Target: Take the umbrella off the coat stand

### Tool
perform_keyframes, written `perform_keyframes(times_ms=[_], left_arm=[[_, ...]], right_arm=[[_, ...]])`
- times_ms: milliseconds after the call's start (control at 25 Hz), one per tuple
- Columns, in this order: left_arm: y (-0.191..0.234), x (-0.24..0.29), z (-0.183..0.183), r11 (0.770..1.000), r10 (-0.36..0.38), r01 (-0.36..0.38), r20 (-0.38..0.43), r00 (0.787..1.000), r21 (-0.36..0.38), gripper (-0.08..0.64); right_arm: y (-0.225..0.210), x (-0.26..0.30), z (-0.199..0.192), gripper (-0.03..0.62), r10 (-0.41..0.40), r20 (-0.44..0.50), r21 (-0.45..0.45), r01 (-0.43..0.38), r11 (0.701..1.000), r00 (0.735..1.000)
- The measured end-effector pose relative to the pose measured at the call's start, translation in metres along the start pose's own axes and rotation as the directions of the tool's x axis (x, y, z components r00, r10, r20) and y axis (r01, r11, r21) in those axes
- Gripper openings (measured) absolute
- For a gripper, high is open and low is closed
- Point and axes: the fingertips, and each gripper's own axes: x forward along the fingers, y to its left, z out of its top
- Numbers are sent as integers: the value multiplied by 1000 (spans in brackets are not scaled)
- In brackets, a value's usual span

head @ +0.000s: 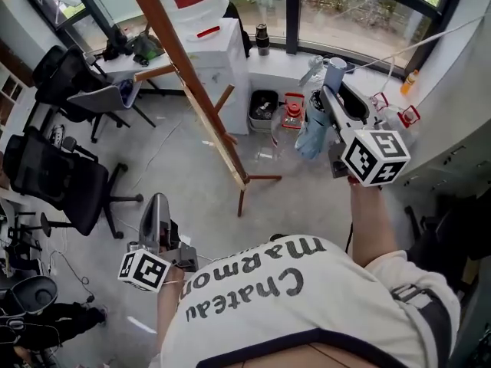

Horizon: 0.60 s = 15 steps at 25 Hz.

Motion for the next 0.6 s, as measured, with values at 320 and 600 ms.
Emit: perform_keyframes(times_ms=[320,600], left_arm=[[-23,-1,-21,994,-109,111,-88,990,19,23],[-33,-22,-29,989,-119,127,-102,988,74,23]], right_arm=[[34,-55,-11,152,-11,-47,-22,10,1000,999],[78,-86,-33,152,23,-97,-16,-24,1000,995]])
